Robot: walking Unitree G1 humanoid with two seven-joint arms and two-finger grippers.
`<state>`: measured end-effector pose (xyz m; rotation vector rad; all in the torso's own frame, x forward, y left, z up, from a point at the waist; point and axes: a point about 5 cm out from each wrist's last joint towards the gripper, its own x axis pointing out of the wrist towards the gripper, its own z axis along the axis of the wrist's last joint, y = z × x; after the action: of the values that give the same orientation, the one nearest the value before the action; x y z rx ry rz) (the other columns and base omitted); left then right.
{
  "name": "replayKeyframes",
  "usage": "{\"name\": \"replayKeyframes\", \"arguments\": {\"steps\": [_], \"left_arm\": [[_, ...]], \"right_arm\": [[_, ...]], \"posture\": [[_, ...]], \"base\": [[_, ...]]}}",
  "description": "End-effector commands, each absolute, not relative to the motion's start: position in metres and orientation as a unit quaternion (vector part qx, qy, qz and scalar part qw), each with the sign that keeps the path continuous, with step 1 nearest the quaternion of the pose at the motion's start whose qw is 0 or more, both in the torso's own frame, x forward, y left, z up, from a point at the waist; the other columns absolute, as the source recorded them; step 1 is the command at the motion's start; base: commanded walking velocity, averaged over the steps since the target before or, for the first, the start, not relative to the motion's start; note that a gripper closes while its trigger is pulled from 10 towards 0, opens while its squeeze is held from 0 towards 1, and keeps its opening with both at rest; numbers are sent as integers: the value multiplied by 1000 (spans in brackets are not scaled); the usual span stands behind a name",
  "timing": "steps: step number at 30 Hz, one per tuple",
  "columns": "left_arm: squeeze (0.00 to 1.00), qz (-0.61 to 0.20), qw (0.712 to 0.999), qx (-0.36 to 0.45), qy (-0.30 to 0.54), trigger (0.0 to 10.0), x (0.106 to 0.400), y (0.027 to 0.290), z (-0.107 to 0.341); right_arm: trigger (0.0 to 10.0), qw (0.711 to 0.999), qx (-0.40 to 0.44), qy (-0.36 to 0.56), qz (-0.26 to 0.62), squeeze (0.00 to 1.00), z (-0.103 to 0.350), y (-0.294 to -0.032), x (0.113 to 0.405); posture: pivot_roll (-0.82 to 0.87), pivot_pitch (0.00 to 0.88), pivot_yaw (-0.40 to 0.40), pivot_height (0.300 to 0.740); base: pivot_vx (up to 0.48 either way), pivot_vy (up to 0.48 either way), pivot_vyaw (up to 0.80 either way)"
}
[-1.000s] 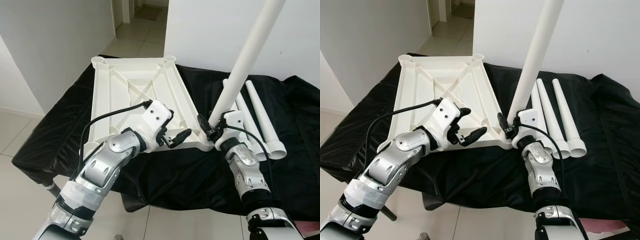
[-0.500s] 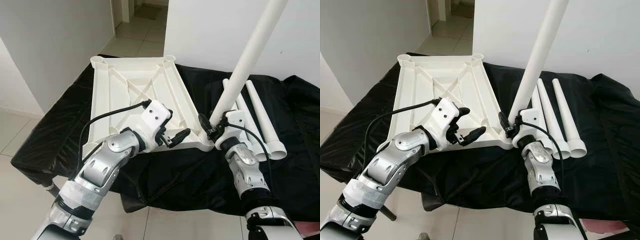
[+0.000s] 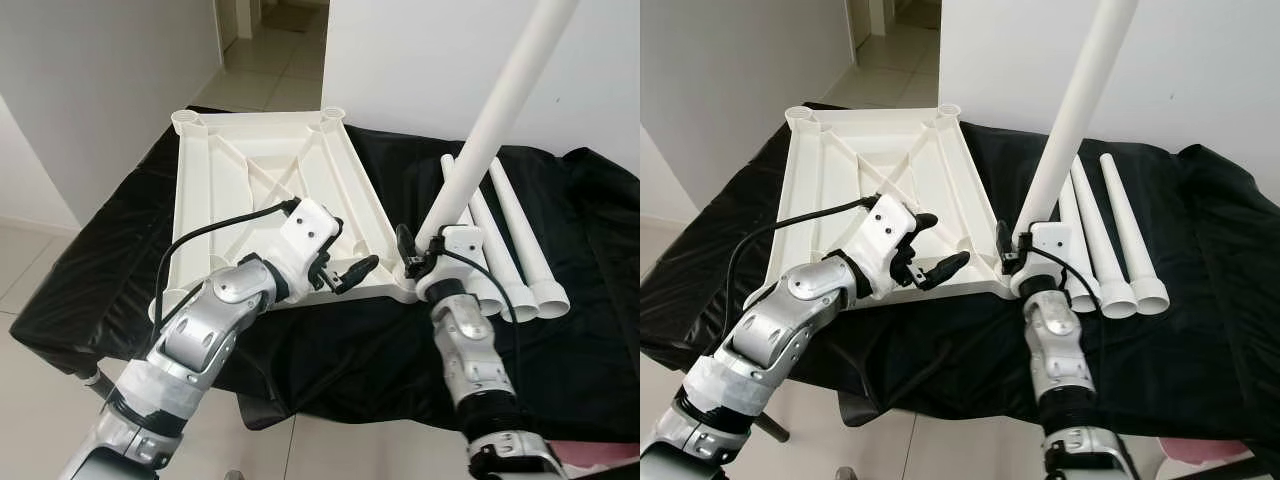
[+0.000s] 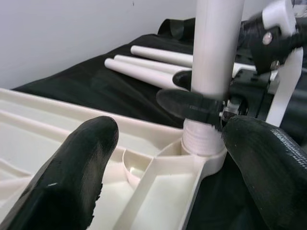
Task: Building children table
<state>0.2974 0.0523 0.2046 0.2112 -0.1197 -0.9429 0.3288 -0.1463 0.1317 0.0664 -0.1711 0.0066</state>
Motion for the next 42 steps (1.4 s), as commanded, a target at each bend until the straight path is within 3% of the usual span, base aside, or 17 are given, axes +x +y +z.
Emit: {"name": "replayKeyframes", "arguments": {"steps": [1,5,11,22,23,34,36,42], "left_arm": [[0,-489,865,99,-55,10000,296,51,205],[0,-487,866,99,-56,10000,297,52,206],[0,-485,867,95,-59,10000,298,51,207],[0,-486,867,93,-62,10000,298,49,208],[0,-486,867,92,-63,10000,299,49,209],[0,-483,869,92,-64,10000,299,50,210],[0,-481,870,93,-63,10000,299,51,209],[0,-479,871,94,-63,10000,300,52,210]], "right_arm": [[10000,998,31,27,-52,0,89,-148,319],[10000,993,52,25,-106,0,93,-142,320],[10000,994,58,10,-88,0,102,-126,321],[10000,996,64,-20,-66,0,111,-126,321],[10000,996,61,-25,-62,1000,113,-126,321],[10000,995,57,-72,-26,1000,125,-133,320],[10000,996,45,-79,2,0,127,-138,321],[10000,996,38,-84,21,0,128,-142,321]], "posture": [[31,69,-20,740],[33,68,-24,740],[21,67,-28,740],[16,66,-26,740],[16,66,-26,740],[26,64,-28,740],[29,62,-27,740],[31,60,-29,740]], "base": [[0,0,0],[0,0,0],[0,0,0],[0,0,0],[0,0,0],[0,0,0],[0,0,0],[0,0,0]]}}
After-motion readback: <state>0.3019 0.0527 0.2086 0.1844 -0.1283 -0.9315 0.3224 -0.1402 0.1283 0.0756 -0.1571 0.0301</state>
